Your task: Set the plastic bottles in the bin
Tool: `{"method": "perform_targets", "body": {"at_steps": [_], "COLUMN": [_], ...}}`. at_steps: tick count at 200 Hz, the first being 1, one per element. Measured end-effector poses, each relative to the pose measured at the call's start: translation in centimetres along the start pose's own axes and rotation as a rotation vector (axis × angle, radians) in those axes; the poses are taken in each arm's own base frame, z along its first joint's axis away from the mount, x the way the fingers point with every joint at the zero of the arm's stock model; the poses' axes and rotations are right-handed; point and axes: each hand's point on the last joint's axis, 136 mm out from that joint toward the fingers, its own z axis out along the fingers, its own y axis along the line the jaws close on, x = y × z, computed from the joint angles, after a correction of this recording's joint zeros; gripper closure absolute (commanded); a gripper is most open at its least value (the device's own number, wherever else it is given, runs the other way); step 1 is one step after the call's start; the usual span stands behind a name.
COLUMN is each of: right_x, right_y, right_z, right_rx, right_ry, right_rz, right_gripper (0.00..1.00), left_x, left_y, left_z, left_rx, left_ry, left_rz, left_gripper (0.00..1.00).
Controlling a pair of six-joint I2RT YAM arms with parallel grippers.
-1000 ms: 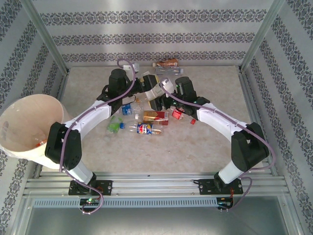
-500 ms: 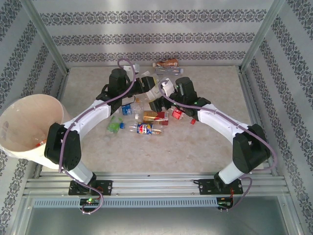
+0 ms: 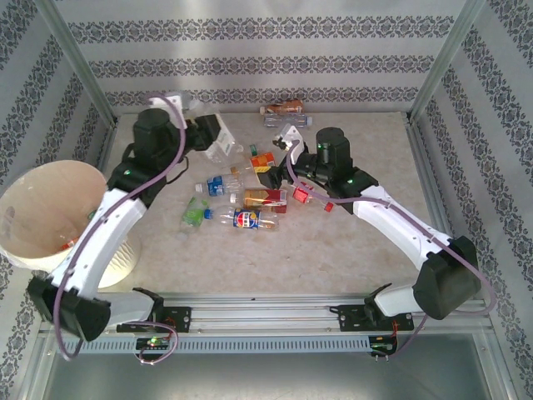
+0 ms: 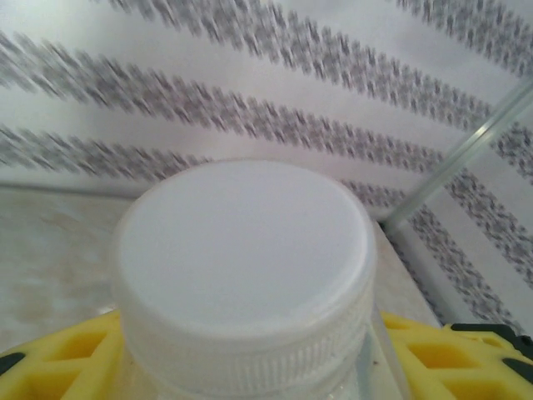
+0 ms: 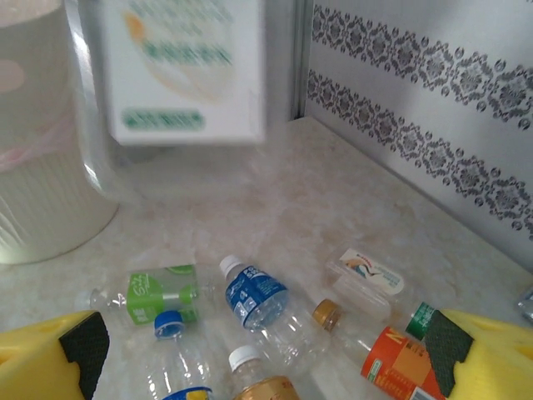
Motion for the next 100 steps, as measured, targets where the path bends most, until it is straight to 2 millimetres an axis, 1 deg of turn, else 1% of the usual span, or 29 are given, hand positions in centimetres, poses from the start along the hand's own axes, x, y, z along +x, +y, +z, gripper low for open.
{"method": "perform_targets", "body": {"at_steps": [24, 38, 54, 75, 100], "right_x": [-0.5, -0.9, -1.1, -1.1, -0.8], "right_y": [-0.8, -1.6, -2.7, -4.7, -6.8], "right_z": [-0.1, -0.2, -0.2, -0.3, -0.7], "right_rx": [0.034, 0.072, 0.111, 0.171, 0.231], "right_ry": [-0.019, -0.035, -0.047, -0.057, -0.066], "right_rz": [-0.007, -0.001, 0.031, 0.103, 0.192], "right_gripper": [0.02, 0.02, 0.02, 0.02, 0.02], "left_x": [-3.5, -4.9, -6.0, -7.2, -8.2], "left_y": [0.9, 1.6, 2.9, 5.3, 8.2], "left_z": [-5.3, -8.2, -11.2, -14.2, -17.0], "left_rx": [-0.1, -0.163, -0.257, -0.43, -0.664], "left_ry": [-0.115, -0.173, -0.221, -0.253, -0.256], "left_rz": [0.061, 0.09, 0.117, 0.139, 0.175], "left_gripper": [0.57, 0.57, 0.58, 0.58, 0.57]}}
